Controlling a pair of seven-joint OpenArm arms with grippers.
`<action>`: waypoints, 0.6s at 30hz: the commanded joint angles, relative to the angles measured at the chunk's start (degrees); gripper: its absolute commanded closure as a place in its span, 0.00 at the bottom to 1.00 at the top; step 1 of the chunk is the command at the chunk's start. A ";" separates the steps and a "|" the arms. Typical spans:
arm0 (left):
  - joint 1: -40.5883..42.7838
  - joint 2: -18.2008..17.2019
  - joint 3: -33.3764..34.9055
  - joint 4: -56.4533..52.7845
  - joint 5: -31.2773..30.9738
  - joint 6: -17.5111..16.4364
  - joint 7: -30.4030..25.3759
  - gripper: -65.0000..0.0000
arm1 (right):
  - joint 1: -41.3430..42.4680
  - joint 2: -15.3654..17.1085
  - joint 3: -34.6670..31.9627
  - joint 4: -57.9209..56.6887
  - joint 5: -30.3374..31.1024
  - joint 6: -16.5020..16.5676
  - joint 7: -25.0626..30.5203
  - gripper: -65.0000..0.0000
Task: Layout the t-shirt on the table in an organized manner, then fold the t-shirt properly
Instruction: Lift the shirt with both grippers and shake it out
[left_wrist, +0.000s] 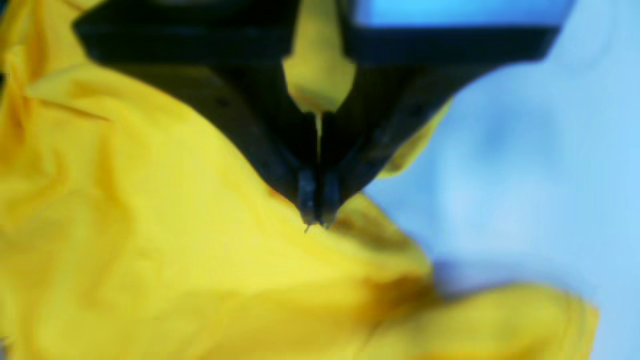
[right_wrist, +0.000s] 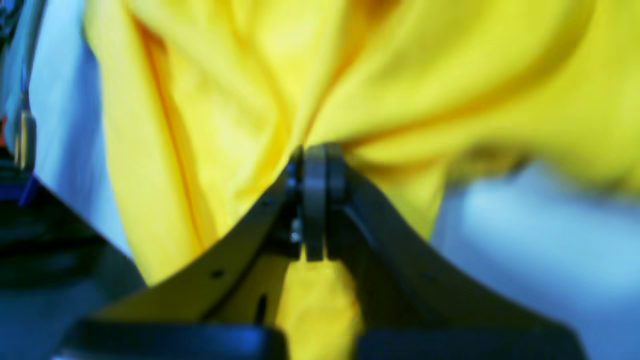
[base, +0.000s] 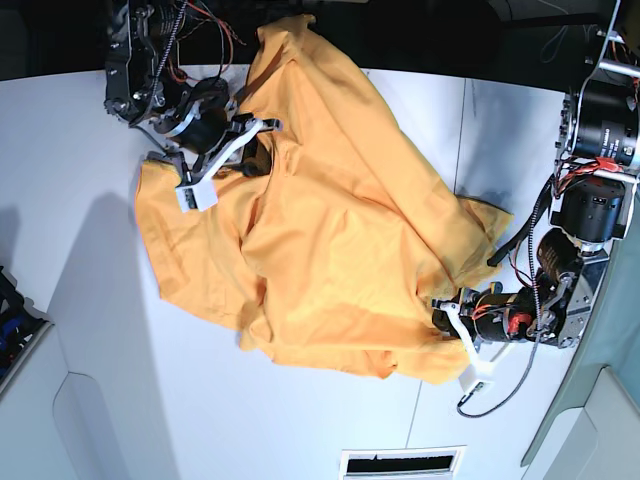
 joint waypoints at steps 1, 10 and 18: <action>-2.29 -0.61 -0.28 2.14 -3.48 -2.38 -0.22 1.00 | 1.60 0.02 0.28 1.90 -0.11 0.48 1.25 1.00; -2.16 1.84 -0.22 7.34 -8.68 -5.42 2.38 1.00 | 11.30 0.22 3.23 -0.76 -8.46 -1.73 3.19 1.00; 2.86 8.31 0.61 5.62 4.11 -3.69 -2.45 1.00 | 25.75 1.99 3.93 -17.94 -14.01 -2.32 8.61 1.00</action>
